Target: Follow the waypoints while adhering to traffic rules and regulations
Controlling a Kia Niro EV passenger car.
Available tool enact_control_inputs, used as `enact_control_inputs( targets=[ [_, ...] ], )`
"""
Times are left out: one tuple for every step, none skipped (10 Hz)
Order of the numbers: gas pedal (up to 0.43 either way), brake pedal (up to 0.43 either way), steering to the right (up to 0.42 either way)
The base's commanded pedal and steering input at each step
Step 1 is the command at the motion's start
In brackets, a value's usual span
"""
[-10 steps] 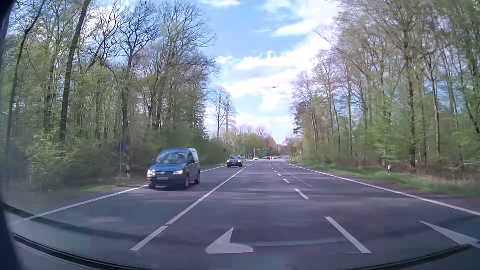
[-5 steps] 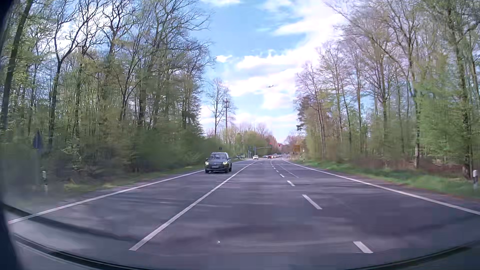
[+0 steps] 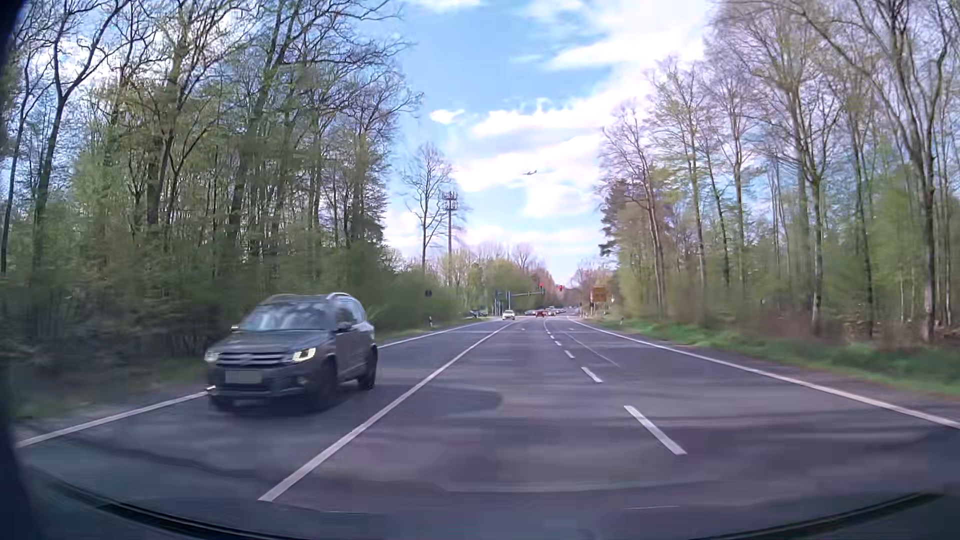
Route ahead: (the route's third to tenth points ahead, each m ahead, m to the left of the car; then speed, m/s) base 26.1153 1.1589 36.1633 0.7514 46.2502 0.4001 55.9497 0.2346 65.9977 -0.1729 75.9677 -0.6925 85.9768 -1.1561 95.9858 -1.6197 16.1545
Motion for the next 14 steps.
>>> enact_control_inputs(
  targets=[
    [0.000,0.110,0.000],
    [0.000,0.116,0.000],
    [0.000,0.116,0.000],
    [0.000,0.134,0.000],
    [0.000,0.140,0.000],
    [0.000,0.146,0.000],
    [0.000,0.159,0.000],
    [0.000,0.177,0.000],
    [0.000,0.183,0.000],
    [0.000,0.189,0.000],
    [0.000,0.189,0.000],
    [0.000,0.189,-0.002],
    [0.000,0.189,-0.002],
    [0.000,0.189,-0.002]
  ],
)
